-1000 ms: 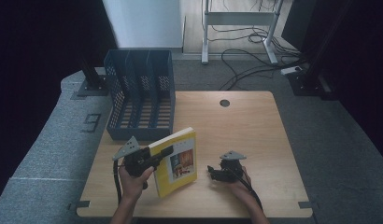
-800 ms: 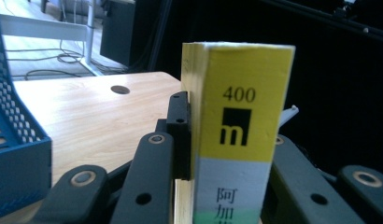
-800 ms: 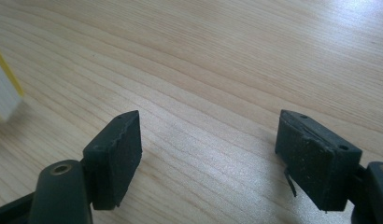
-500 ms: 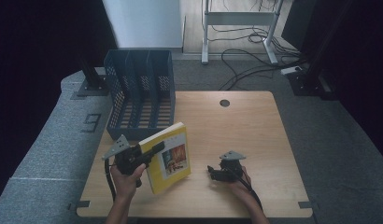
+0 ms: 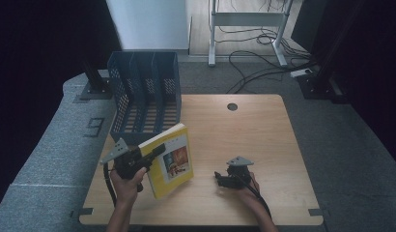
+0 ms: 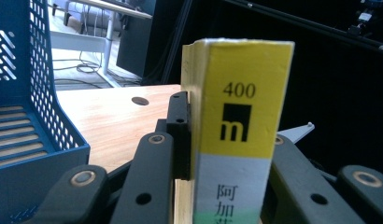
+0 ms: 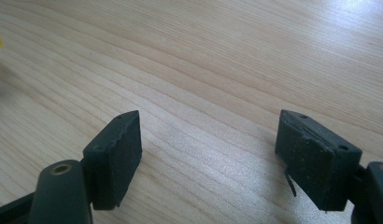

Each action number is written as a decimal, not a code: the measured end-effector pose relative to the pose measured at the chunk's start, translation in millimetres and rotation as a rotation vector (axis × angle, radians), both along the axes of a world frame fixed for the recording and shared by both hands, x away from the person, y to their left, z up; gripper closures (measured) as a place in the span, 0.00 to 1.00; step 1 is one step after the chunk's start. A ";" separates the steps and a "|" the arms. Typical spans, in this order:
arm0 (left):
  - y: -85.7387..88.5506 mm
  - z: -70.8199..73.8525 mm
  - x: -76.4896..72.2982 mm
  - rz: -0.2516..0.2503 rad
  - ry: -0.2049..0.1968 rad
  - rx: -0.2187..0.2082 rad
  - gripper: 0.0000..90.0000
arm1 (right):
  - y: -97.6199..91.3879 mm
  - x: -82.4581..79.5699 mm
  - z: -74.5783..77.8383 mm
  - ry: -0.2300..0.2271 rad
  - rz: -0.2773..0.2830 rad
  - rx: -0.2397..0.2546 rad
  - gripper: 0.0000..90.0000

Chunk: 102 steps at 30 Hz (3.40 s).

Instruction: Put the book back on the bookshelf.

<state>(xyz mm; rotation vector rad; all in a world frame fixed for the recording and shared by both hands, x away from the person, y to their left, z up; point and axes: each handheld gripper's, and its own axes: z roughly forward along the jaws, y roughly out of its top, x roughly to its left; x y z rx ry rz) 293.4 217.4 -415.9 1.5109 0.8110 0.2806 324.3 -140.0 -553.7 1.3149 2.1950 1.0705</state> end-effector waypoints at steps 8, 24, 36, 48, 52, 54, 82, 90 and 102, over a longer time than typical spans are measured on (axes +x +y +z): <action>7.2 7.7 4.4 0.034 -0.020 0.005 0.83 | -0.7 0.1 0.1 0.003 -0.007 0.005 0.25; 15.8 19.3 19.8 0.068 -0.031 -0.018 0.83 | -2.0 0.5 0.1 0.004 -0.010 0.009 0.25; 24.2 44.6 36.0 0.106 -0.040 -0.020 0.83 | -1.8 0.3 0.1 0.004 -0.011 0.006 0.25; 24.3 57.8 47.1 0.112 -0.035 -0.019 0.83 | 0.6 -0.4 0.0 -0.002 -0.016 -0.016 0.25; 25.4 58.0 51.5 0.117 -0.034 -0.031 0.83 | -0.3 -0.2 0.1 0.001 -0.016 -0.008 0.25; 26.0 57.9 54.4 0.121 -0.030 -0.028 0.83 | -0.7 0.0 0.1 0.003 -0.016 -0.003 0.25; 26.8 84.6 64.2 0.181 -0.062 -0.003 0.83 | 0.6 -0.4 0.0 -0.002 -0.017 -0.018 0.25; 29.3 87.4 74.8 0.198 -0.048 -0.015 0.83 | 0.7 -0.4 -0.1 -0.003 -0.016 -0.020 0.25; 29.7 94.2 91.6 0.235 -0.035 -0.026 0.83 | 1.3 -0.7 -0.1 -0.006 -0.016 -0.028 0.25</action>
